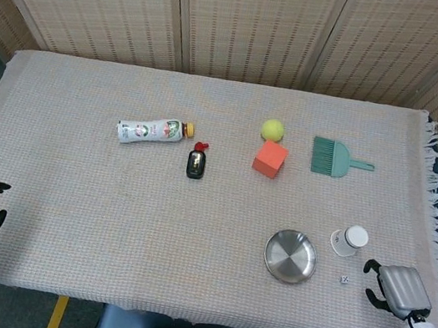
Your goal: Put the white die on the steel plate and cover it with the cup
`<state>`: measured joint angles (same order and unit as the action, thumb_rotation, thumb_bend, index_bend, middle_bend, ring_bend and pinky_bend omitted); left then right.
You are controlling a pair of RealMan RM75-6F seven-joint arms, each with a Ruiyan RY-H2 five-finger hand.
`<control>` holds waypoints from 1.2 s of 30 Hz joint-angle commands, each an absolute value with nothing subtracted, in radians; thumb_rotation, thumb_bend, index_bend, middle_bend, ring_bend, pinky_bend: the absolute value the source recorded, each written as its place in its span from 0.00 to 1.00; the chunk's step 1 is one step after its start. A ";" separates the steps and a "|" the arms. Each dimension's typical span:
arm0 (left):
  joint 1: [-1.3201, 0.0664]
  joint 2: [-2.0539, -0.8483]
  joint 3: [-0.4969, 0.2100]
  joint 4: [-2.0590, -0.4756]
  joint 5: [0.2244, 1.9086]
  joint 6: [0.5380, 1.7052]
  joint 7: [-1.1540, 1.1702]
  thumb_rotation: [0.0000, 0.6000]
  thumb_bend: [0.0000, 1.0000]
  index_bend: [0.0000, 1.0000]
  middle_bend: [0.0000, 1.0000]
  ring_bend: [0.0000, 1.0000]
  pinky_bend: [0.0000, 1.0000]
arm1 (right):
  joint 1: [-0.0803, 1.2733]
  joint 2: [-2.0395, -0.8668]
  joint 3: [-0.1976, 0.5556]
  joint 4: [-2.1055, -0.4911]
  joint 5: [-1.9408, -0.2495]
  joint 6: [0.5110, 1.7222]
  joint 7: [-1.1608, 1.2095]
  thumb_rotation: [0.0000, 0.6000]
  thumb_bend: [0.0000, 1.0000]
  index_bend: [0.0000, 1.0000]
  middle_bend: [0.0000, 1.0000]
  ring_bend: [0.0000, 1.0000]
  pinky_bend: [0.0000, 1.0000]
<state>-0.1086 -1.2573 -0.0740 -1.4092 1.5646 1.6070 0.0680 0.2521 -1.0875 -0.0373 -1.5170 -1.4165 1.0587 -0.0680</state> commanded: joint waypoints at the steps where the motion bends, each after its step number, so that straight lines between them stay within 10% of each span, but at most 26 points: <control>1: -0.109 -1.258 -0.074 -1.410 1.565 1.606 0.069 1.00 0.37 0.32 0.39 0.39 0.31 | 0.251 -1.113 -0.039 -1.475 -1.415 1.053 -0.045 1.00 0.24 0.41 0.83 0.72 0.99; 36: -0.118 -1.255 -0.071 -1.420 1.561 1.583 0.075 1.00 0.37 0.33 0.39 0.39 0.31 | 0.299 -1.301 -0.052 -1.197 -1.488 1.006 0.200 1.00 0.24 0.44 0.83 0.72 0.99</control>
